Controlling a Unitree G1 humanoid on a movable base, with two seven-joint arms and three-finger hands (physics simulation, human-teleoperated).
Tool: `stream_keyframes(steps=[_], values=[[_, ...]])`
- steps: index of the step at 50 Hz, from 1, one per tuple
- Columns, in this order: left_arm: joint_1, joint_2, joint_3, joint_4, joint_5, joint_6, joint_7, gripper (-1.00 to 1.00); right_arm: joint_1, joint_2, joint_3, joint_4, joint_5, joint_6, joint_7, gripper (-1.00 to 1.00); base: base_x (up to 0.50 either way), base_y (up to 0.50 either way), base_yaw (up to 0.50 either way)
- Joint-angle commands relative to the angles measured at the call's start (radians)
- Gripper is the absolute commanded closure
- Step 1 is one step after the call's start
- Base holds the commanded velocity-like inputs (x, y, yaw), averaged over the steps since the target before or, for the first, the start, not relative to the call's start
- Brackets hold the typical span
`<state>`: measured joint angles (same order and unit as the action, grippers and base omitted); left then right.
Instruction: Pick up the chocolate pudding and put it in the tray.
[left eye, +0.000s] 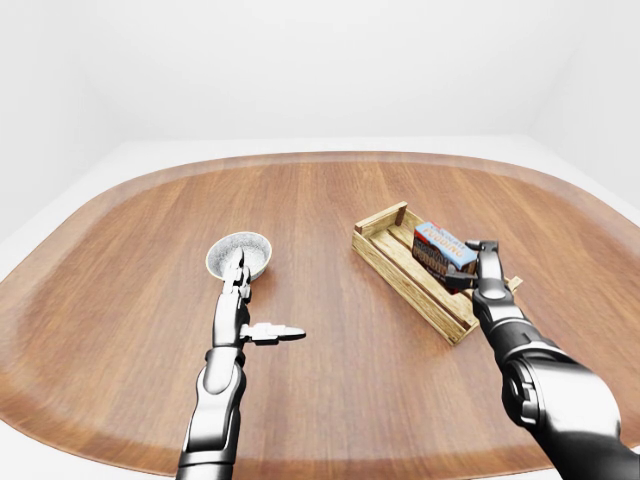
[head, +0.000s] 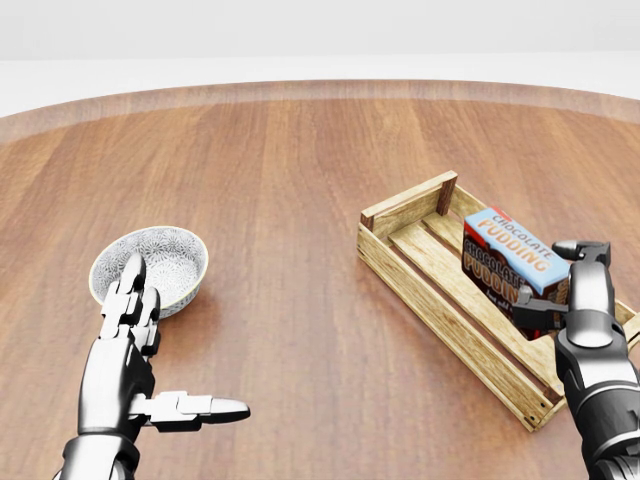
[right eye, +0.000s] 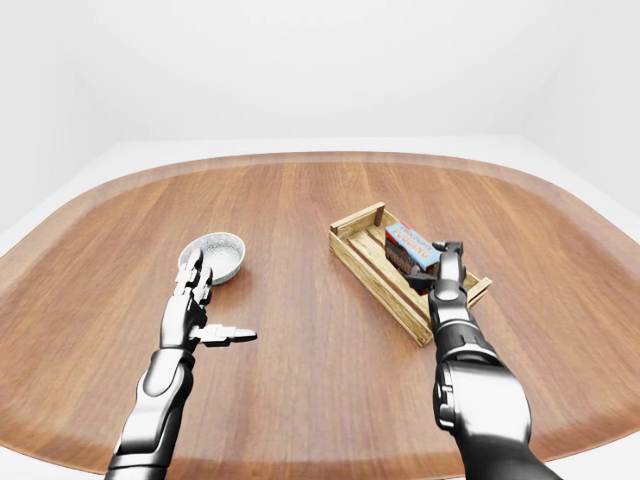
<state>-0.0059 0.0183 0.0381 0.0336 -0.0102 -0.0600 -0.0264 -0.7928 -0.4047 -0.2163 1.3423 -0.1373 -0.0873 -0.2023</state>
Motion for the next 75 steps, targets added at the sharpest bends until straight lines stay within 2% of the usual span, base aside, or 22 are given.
stream_keyframes(steps=[1, 10, 13, 20, 27, 30, 35, 42, 50, 51, 53, 56, 57, 58, 59, 60, 65, 75], values=[[-0.003, 0.000, 0.002, -0.002, -0.013, 0.012, -0.006, -1.00, 0.012, 0.001, -0.006, 0.001, -0.029, 0.000, -0.022, 1.00, 0.00, 0.00, 0.00], [0.005, 0.000, -0.001, -0.024, -0.011, 0.024, -0.006, -1.00, 0.022, 0.002, -0.010, 0.003, -0.030, 0.000, -0.025, 1.00, 0.00, 0.00, 0.00], [0.003, 0.000, 0.000, -0.014, -0.011, 0.015, -0.008, -1.00, 0.025, 0.003, -0.009, 0.004, -0.035, 0.000, -0.029, 1.00, 0.00, 0.00, 0.00], [0.008, 0.000, 0.000, -0.030, -0.010, 0.027, -0.008, -1.00, 0.035, 0.008, -0.009, 0.004, -0.039, 0.000, -0.032, 1.00, 0.00, 0.00, 0.00], [0.010, -0.001, 0.000, -0.032, -0.010, 0.027, -0.009, -1.00, 0.042, 0.011, -0.010, 0.006, -0.042, 0.000, -0.034, 1.00, 0.00, 0.00, 0.00], [0.007, 0.000, 0.000, -0.019, -0.010, 0.016, -0.010, -1.00, 0.044, 0.011, -0.011, 0.007, -0.043, 0.000, -0.034, 1.00, 0.00, 0.00, 0.00], [0.009, 0.000, 0.000, -0.030, -0.010, 0.026, -0.009, -1.00, 0.049, 0.013, -0.013, 0.008, -0.044, 0.000, -0.035, 1.00, 0.00, 0.00, 0.00], [0.006, 0.000, 0.001, -0.021, -0.010, 0.020, -0.009, -1.00, 0.056, 0.016, -0.013, 0.009, -0.046, 0.000, -0.037, 1.00, 0.00, 0.00, 0.00], [0.006, 0.000, 0.001, -0.025, -0.010, 0.023, -0.009, -1.00, 0.063, 0.018, -0.015, 0.009, -0.048, 0.000, -0.039, 1.00, 0.00, 0.00, 0.00], [0.006, 0.000, 0.001, -0.015, -0.010, 0.014, -0.010, -1.00, 0.064, 0.018, -0.015, 0.010, -0.048, 0.000, -0.039, 1.00, 0.00, 0.00, 0.00], [0.006, 0.000, 0.001, -0.023, -0.011, 0.023, -0.009, -1.00, 0.065, 0.019, -0.015, 0.009, -0.048, 0.000, -0.039, 1.00, -0.01, 0.00, 0.00], [0.004, 0.000, 0.002, -0.006, -0.010, 0.008, -0.009, -1.00, 0.064, 0.019, -0.014, 0.009, -0.048, 0.000, -0.039, 1.00, 0.00, 0.00, 0.00], [0.005, 0.000, 0.002, -0.024, -0.012, 0.025, -0.009, -1.00, 0.063, 0.019, -0.014, 0.009, -0.048, 0.000, -0.038, 1.00, 0.00, 0.00, 0.00], [0.006, 0.000, 0.002, -0.026, -0.012, 0.027, -0.009, -1.00, 0.063, 0.019, -0.014, 0.009, -0.048, 0.000, -0.038, 1.00, 0.00, 0.00, 0.00], [0.006, 0.000, 0.002, -0.027, -0.011, 0.027, -0.008, -1.00, 0.063, 0.019, -0.014, 0.008, -0.048, 0.000, -0.038, 1.00, 0.00, 0.00, 0.00], [0.004, 0.000, 0.002, -0.013, -0.012, 0.015, -0.009, -1.00, 0.063, 0.019, -0.014, 0.009, -0.048, 0.000, -0.038, 1.00, 0.00, 0.00, 0.00], [0.004, 0.000, 0.003, -0.019, -0.013, 0.022, -0.008, -1.00, 0.064, 0.017, -0.015, 0.009, -0.049, 0.000, -0.038, 1.00, 0.00, 0.00, 0.00], [0.003, 0.001, 0.003, -0.013, -0.013, 0.017, -0.010, -1.00, 0.070, 0.022, -0.014, 0.011, -0.049, 0.000, -0.042, 1.00, 0.00, 0.00, 0.00]])
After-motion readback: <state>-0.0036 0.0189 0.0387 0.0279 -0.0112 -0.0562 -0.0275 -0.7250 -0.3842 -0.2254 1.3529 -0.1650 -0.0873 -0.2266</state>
